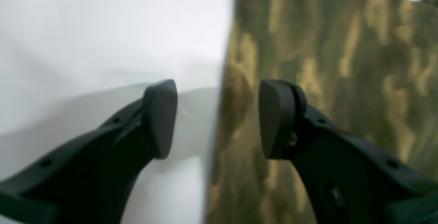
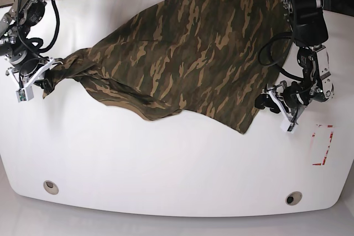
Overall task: Layout the t-shirt on the table in an organized manner, then fold the t-shirt properly
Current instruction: 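Drag the shirt edge with the left gripper toward the right gripper's side, then lift the shirt high with both grippers and swing it up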
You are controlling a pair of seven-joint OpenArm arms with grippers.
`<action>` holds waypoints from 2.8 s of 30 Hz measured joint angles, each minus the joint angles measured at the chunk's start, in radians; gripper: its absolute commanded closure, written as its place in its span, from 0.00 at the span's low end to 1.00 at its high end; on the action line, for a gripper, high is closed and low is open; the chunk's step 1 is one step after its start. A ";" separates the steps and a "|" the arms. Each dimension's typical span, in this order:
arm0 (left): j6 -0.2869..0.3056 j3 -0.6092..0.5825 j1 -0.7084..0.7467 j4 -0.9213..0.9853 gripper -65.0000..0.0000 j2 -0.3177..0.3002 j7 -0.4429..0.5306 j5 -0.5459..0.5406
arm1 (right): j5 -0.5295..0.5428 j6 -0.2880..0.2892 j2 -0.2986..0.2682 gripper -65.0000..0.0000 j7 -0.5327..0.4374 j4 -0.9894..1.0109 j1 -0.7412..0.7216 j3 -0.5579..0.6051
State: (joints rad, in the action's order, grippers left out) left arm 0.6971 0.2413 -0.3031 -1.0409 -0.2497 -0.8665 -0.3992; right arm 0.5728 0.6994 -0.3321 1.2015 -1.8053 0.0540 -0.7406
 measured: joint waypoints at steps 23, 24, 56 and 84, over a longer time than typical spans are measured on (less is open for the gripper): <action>0.001 -0.084 -0.008 0.004 0.45 0.069 0.006 -0.044 | -0.002 0.000 0.000 1.00 0.001 0.000 -0.006 0.000; 0.004 -0.086 -0.012 0.005 0.45 0.076 0.005 -0.043 | -0.002 0.000 0.000 1.00 0.001 0.000 -0.006 0.000; -0.068 -0.008 -0.038 -0.037 1.00 0.111 -0.013 0.032 | -0.003 0.000 0.000 1.00 0.000 0.000 -0.012 0.001; -0.049 0.178 -0.246 -0.560 1.00 0.108 -0.309 0.001 | 0.019 0.003 -0.027 1.00 0.000 0.003 -0.217 0.004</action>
State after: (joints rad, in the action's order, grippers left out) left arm 0.6483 0.4194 -0.5495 -1.6009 -0.1421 -1.1759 -0.3981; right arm 0.5915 0.7029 -0.3592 1.2011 -1.8023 -0.1635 -0.7368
